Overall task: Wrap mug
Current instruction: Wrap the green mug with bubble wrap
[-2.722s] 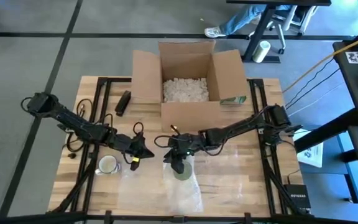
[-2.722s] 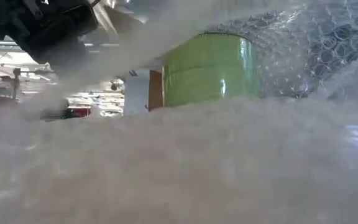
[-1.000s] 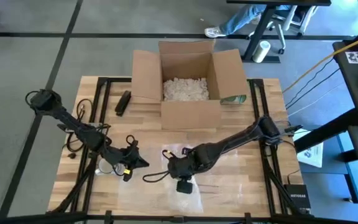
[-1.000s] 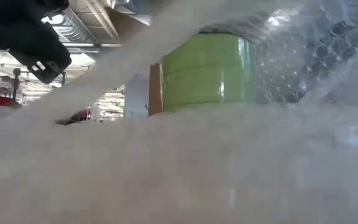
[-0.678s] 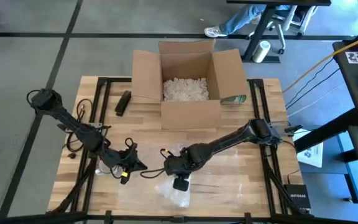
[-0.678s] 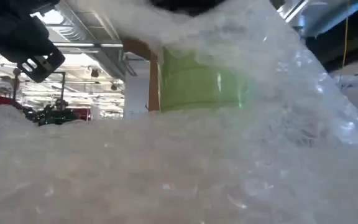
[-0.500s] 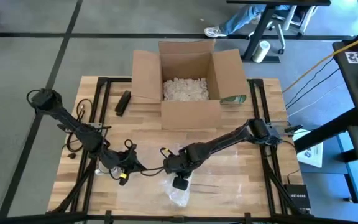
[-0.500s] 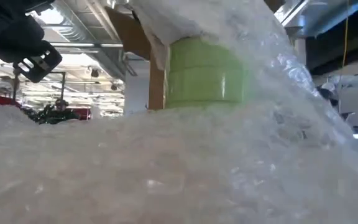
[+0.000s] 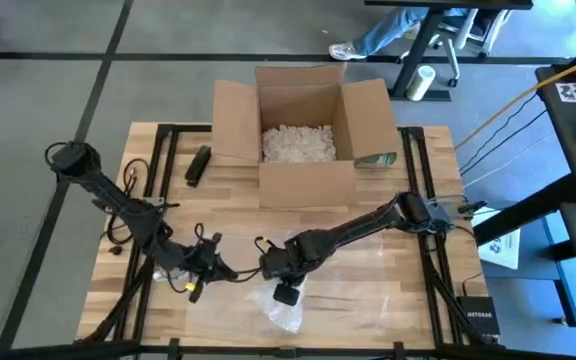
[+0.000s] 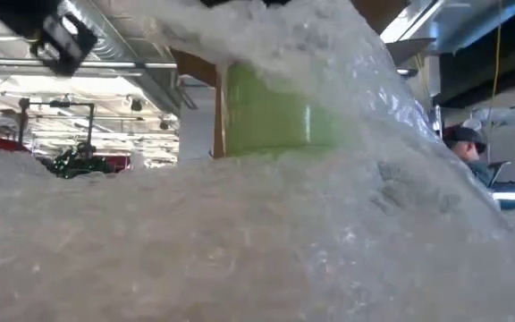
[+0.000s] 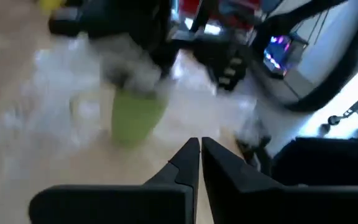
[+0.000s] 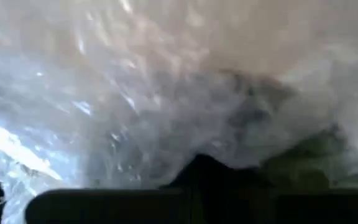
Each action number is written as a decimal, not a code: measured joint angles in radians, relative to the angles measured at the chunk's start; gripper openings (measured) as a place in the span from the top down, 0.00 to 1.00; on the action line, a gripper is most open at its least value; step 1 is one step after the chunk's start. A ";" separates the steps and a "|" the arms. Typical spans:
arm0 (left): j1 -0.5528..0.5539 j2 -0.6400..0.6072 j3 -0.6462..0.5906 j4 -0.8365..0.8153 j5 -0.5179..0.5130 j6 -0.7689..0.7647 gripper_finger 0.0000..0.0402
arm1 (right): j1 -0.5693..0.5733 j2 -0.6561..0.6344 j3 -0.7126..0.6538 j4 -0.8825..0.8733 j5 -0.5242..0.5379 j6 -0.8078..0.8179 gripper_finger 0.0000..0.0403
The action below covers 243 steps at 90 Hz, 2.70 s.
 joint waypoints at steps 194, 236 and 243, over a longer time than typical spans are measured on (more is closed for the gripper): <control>0.074 0.517 0.463 -0.200 -0.219 0.090 1.00 | 0.018 -0.049 0.003 -0.058 0.001 0.056 1.00; 0.077 0.516 0.463 -0.222 -0.218 0.080 1.00 | 0.039 -0.148 0.002 -0.067 0.085 0.107 1.00; 0.082 0.516 0.463 -0.222 -0.217 0.081 1.00 | 0.046 -0.159 0.003 -0.072 0.095 0.109 1.00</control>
